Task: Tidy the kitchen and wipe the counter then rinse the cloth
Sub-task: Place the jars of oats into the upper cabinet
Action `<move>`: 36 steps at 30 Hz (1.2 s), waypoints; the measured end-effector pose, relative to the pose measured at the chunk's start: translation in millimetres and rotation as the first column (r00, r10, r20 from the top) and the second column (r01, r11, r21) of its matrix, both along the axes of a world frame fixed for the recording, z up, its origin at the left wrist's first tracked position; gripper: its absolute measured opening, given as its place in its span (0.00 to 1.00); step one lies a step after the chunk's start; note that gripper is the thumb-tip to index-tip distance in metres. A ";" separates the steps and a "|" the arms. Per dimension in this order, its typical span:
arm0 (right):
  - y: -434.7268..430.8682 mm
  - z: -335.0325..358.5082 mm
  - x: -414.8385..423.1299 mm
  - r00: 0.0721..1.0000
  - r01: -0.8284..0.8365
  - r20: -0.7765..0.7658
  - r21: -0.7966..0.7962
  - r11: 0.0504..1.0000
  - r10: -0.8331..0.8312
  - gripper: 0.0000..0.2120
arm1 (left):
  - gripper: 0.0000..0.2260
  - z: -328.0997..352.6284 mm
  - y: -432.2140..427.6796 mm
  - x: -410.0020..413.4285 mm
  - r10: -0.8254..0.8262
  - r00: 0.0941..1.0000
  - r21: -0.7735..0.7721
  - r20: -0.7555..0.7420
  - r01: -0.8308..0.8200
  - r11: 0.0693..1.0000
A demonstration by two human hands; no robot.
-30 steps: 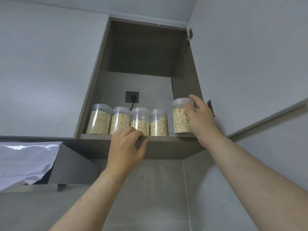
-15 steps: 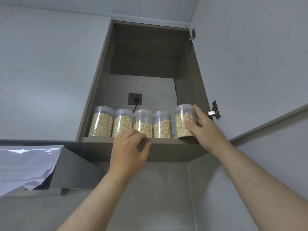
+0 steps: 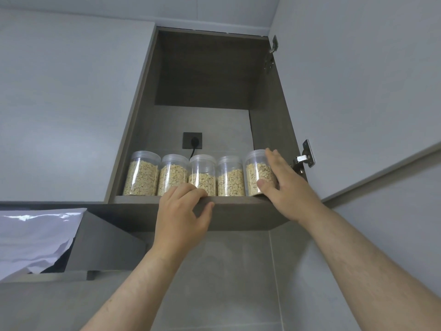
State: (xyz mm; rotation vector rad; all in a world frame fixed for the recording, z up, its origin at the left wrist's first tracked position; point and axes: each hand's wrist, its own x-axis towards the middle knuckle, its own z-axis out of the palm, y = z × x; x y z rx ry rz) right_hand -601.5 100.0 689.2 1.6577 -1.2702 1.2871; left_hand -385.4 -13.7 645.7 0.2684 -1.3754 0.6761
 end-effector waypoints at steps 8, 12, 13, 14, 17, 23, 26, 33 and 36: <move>-5.1 -6.2 5.6 0.987 0.163 -0.018 0.020 0.986 -0.162 0.30 | 0.06 -0.4 -1.7 -2.0 0.003 1.000 -0.014 -0.023 -0.003 1.000; -4.7 -6.0 8.0 0.977 0.213 -0.022 0.035 0.976 -0.212 0.30 | 0.06 -1.0 -1.1 -1.1 0.004 1.000 -0.013 -0.014 -0.004 1.000; -4.6 -5.8 8.4 0.974 0.224 -0.025 0.039 0.974 -0.223 0.30 | 0.06 -1.1 -1.1 -0.7 0.005 1.000 -0.010 -0.009 -0.005 1.000; -4.5 -5.6 8.7 0.972 0.235 -0.028 0.041 0.971 -0.234 0.30 | 0.05 -1.0 -1.3 -0.3 0.007 1.000 -0.006 -0.004 -0.007 1.000; -4.5 -5.8 10.1 0.967 0.255 -0.035 0.046 0.966 -0.254 0.30 | 0.05 -1.3 -1.7 0.0 0.017 1.000 0.013 0.005 -0.017 1.000; -6.5 -4.9 8.5 0.959 0.283 -0.049 0.058 0.957 -0.281 0.30 | 0.06 -1.4 -0.3 -0.6 0.019 1.000 0.009 -0.004 -0.019 1.000; -9.5 -4.8 8.7 0.955 0.296 -0.042 0.054 0.954 -0.294 0.32 | 0.05 -0.4 -0.9 -0.2 0.018 1.000 -0.004 -0.006 -0.018 1.000; -27.4 -45.8 12.0 0.887 0.457 0.029 -0.181 0.871 -0.460 0.35 | 0.05 -0.4 2.9 2.6 0.008 0.999 0.031 0.031 -0.009 0.999; -32.3 -64.5 7.6 0.863 0.499 0.022 -0.192 0.845 -0.505 0.33 | 0.04 -0.4 7.3 4.7 -0.010 0.999 0.075 0.052 0.006 0.997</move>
